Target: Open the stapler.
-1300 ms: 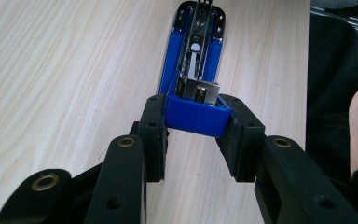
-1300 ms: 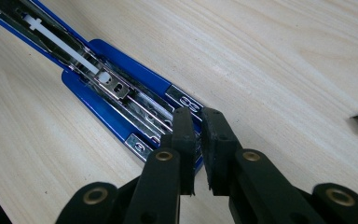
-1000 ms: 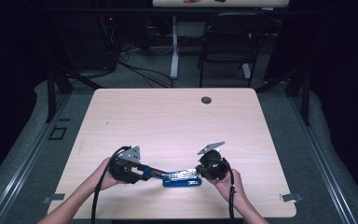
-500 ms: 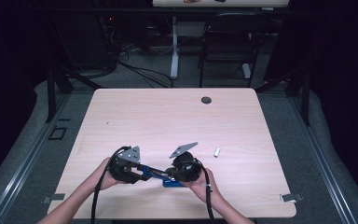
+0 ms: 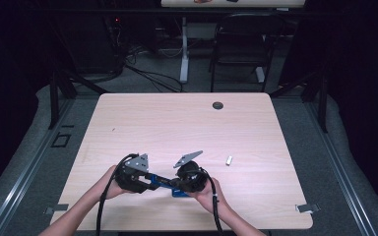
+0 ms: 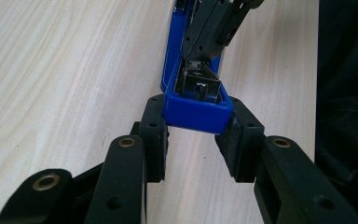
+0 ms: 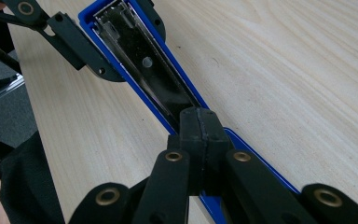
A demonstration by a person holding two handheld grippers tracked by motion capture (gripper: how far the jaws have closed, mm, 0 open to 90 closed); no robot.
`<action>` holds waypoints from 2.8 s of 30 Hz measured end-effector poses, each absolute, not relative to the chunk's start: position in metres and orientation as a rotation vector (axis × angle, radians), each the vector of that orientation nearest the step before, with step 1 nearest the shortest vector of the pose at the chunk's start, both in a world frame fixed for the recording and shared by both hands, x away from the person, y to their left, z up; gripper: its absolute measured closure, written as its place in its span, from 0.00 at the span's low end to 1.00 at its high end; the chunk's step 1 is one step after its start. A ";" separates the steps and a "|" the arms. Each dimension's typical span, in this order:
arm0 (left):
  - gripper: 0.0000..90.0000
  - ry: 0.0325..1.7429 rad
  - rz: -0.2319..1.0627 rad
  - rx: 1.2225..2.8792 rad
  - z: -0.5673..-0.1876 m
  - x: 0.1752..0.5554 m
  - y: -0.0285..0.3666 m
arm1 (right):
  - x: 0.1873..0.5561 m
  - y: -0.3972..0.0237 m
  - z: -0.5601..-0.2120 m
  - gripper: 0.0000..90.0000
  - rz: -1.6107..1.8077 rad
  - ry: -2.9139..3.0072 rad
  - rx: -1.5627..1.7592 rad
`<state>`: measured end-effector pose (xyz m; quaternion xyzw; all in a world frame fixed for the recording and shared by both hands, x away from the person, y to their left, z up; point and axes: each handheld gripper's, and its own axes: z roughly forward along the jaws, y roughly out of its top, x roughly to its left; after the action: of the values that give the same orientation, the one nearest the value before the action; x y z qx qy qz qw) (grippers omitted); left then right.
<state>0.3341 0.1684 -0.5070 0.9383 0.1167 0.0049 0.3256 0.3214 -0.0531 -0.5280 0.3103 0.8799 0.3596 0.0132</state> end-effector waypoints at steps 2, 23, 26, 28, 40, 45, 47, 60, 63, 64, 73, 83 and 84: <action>0.72 0.309 0.006 2.451 -0.506 0.336 0.168 | 0.322 -0.054 -0.527 1.00 1.115 2.746 0.963; 0.70 0.307 0.000 2.501 -0.510 0.338 0.167 | 0.323 -0.048 -0.525 1.00 1.055 2.785 0.838; 0.65 0.314 0.001 2.492 -0.508 0.339 0.167 | 0.322 -0.046 -0.527 1.00 1.054 2.782 0.840; 0.64 0.317 0.008 2.468 -0.505 0.339 0.169 | 0.321 -0.045 -0.528 1.00 1.055 2.779 0.832; 0.71 0.238 0.062 2.412 -0.496 0.334 0.172 | 0.322 -0.046 -0.528 1.00 1.056 2.782 0.825; 0.72 0.235 0.060 2.409 -0.496 0.334 0.172 | 0.322 -0.046 -0.527 1.00 1.055 2.780 0.826; 0.72 0.238 0.051 2.407 -0.497 0.334 0.172 | 0.322 -0.046 -0.527 1.00 1.056 2.782 0.831; 0.72 0.253 0.021 2.438 -0.508 0.337 0.178 | 0.327 -0.059 -0.520 0.96 1.079 2.773 0.864; 0.72 0.250 0.009 2.447 -0.509 0.338 0.179 | 0.330 -0.069 -0.513 0.94 1.069 2.754 0.898; 0.72 0.249 0.009 2.447 -0.509 0.338 0.179 | 0.330 -0.072 -0.512 0.94 1.063 2.750 0.898; 0.72 0.251 0.005 2.452 -0.514 0.338 0.181 | 0.336 -0.109 -0.502 0.77 0.949 2.695 0.987; 0.71 0.283 0.000 2.467 -0.522 0.338 0.181 | 0.345 -0.162 -0.506 0.42 0.825 2.613 1.192; 0.71 0.283 0.001 2.463 -0.523 0.338 0.181 | 0.345 -0.166 -0.507 0.40 0.813 2.602 1.209</action>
<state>0.3384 0.1809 -0.5226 0.9395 0.1079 0.0004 0.3250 0.3449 -0.1655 -0.5072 0.4042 0.8697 0.2719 0.0796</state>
